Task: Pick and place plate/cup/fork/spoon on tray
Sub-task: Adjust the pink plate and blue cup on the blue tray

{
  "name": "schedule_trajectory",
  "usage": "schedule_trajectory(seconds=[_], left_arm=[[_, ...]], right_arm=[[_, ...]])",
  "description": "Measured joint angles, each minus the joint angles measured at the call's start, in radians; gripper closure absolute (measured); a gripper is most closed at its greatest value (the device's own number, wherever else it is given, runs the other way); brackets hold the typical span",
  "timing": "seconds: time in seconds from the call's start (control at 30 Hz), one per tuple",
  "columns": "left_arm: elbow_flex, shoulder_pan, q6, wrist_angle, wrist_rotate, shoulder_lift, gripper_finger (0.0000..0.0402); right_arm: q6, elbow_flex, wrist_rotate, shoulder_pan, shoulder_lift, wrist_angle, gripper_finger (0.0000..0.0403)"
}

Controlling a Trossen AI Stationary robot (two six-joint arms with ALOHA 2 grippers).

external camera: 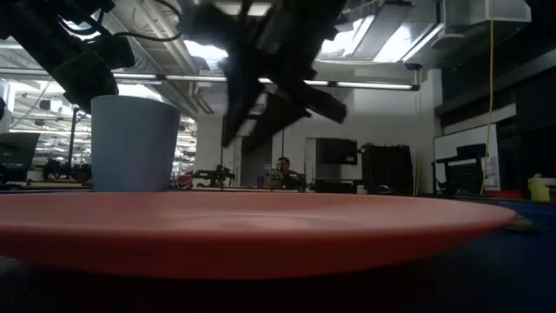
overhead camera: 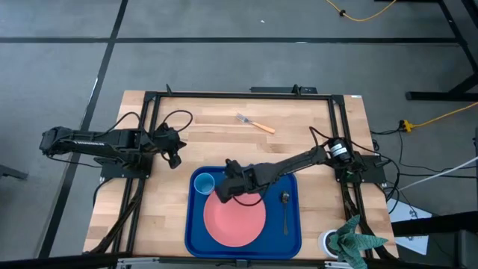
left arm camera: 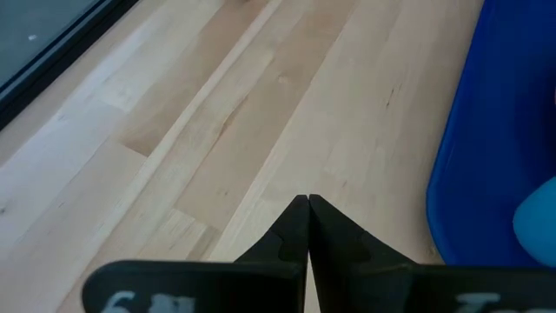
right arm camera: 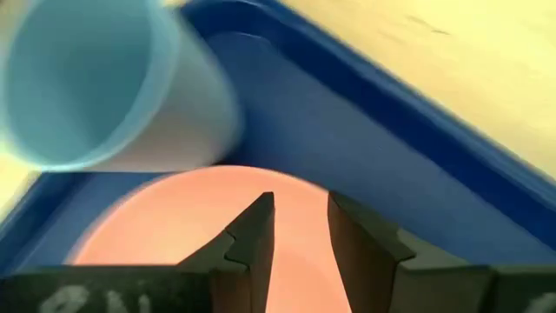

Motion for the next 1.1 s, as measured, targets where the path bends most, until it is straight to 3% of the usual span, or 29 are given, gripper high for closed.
schedule_trajectory(seconds=[0.63,1.1], left_arm=[[0.000,0.000,0.044,-0.001,0.000,0.000,0.0401],[0.000,0.000,0.045,0.000,0.000,0.000,0.0401]], right_arm=[[-0.051,0.000,-0.115,0.031,0.048,0.241,0.0289],[-0.095,-0.001,-0.109,-0.002,0.053,0.295,0.0289]])
